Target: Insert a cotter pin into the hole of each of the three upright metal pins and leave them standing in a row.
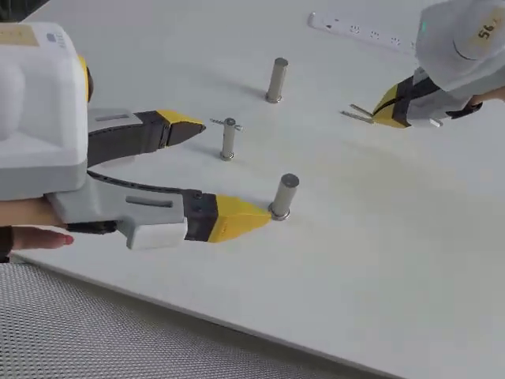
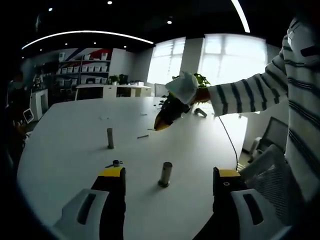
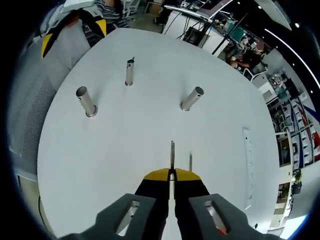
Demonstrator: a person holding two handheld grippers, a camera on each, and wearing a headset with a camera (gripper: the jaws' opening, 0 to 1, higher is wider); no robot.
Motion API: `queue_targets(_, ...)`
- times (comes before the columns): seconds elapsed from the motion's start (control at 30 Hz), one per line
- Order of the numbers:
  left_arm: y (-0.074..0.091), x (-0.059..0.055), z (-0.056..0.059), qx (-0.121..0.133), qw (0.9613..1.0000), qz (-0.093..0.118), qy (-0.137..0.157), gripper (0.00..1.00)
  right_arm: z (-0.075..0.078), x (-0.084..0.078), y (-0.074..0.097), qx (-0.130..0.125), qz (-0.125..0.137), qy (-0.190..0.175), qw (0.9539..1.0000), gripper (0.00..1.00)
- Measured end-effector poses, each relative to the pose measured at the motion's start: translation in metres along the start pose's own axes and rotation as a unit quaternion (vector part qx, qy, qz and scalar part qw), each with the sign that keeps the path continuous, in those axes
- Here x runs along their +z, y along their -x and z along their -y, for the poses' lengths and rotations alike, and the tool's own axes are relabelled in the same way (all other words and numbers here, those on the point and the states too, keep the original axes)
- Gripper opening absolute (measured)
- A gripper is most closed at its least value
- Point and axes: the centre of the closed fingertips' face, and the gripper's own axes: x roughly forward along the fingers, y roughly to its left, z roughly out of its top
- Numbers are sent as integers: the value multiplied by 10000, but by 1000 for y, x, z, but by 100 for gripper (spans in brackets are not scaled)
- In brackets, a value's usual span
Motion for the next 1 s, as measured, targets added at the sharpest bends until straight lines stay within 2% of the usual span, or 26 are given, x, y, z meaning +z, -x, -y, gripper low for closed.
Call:
queue_targets(0.07,-1,2,-1,66,10000,51,47,61,-1,2,4,-93,97,-49,9999,0)
queue_targets(0.13,-3,5,-3,119,9997,148,161,56,4,0,4,-211,173,-14,9996,0)
queue_targets(0.23,-5,9,-4,115,9993,267,236,50,4,6,12,-381,304,35,9988,0)
queue_targets(0.37,-9,14,-9,145,9988,306,355,50,2,14,24,-578,473,100,9972,0)
queue_targets(0.47,-14,22,-18,242,9942,493,921,49,-3,22,34,-738,617,199,9952,0)
queue_targets(0.53,-17,25,-21,249,9931,536,1017,49,-8,27,41,-815,683,231,9941,0)
queue_targets(0.63,-23,28,-25,247,9928,527,1043,45,-14,31,50,-980,767,306,9918,0)
queue_targets(0.77,-36,31,-22,111,9936,425,1038,43,-21,38,58,-1084,863,368,9897,0)
queue_targets(0.83,-41,33,-19,-1,9928,397,1126,42,-24,41,63,-1164,871,468,9883,0)
queue_targets(0.9,-46,35,-18,-74,9926,385,1146,41,-29,46,66,-1136,929,472,9880,0)
queue_targets(0.93,-51,40,-11,-121,9928,374,1129,40,-32,47,66,-1113,956,450,9882,0)
queue_targets(1.0,-59,41,-8,-229,9922,309,1186,39,-36,51,67,-1176,974,482,9871,0)
